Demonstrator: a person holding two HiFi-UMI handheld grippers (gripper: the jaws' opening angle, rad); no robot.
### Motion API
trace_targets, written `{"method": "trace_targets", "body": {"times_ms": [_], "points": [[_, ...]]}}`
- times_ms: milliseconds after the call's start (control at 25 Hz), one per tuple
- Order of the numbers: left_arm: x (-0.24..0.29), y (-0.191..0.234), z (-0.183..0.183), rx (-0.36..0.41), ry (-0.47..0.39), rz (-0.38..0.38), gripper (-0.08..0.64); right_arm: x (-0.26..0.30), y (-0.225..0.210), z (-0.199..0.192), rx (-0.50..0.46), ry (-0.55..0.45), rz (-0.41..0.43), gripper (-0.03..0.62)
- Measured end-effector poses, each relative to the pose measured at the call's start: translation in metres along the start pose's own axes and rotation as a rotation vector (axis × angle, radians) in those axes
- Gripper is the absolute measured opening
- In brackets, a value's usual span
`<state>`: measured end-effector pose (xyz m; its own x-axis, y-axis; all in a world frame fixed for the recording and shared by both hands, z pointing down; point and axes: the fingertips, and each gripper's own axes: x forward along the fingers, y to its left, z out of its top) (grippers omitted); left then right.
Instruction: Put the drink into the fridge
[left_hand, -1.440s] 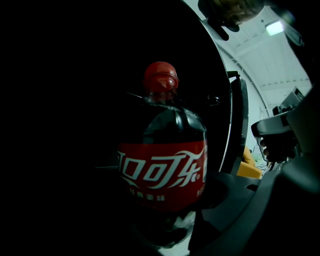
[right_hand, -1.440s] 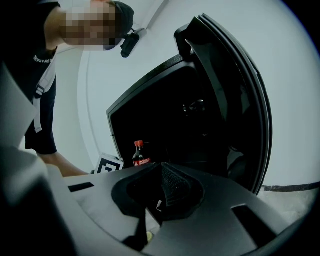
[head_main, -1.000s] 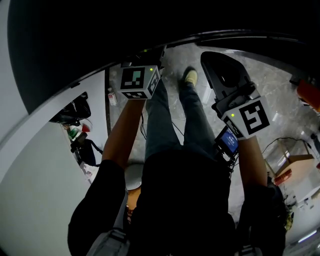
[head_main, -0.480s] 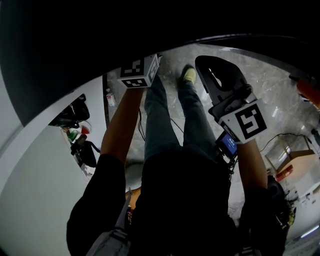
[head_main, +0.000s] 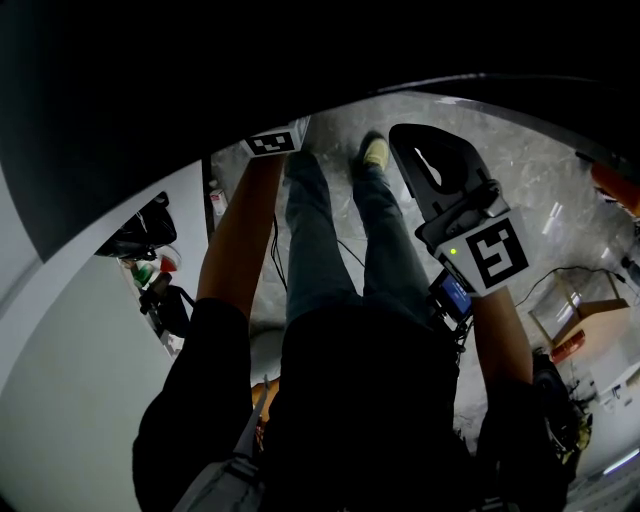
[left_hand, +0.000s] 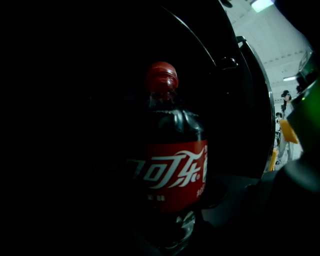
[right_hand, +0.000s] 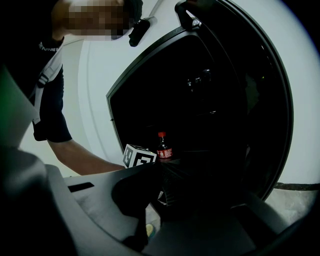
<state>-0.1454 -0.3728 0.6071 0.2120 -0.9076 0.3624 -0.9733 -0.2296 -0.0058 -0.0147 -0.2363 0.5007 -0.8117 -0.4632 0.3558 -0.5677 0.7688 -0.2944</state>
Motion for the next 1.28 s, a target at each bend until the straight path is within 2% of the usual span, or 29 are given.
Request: {"method": "trace_targets", "body": {"times_ms": [360, 480, 680, 1120, 1280], "points": [[0.002, -0.008, -0.008, 0.122, 0.037, 0.013, 0.307, -0.002, 0.0, 0.001, 0.005, -0.009, -0.001, 0.012], [0.002, -0.005, -0.01, 0.112, 0.046, 0.013, 0.307, -0.001, 0.001, 0.002, 0.0, -0.011, 0.002, 0.012], [-0.003, 0.003, -0.014, 0.041, 0.062, 0.035, 0.308, -0.002, 0.003, 0.003, 0.0, -0.011, 0.005, 0.012], [-0.023, 0.004, -0.012, 0.061, 0.115, 0.042, 0.325, -0.006, 0.002, 0.019, -0.021, -0.034, 0.007, 0.012], [-0.037, 0.006, -0.016, 0.034, 0.124, 0.049, 0.328, -0.017, 0.002, 0.025, -0.033, -0.027, 0.004, 0.012]]}}
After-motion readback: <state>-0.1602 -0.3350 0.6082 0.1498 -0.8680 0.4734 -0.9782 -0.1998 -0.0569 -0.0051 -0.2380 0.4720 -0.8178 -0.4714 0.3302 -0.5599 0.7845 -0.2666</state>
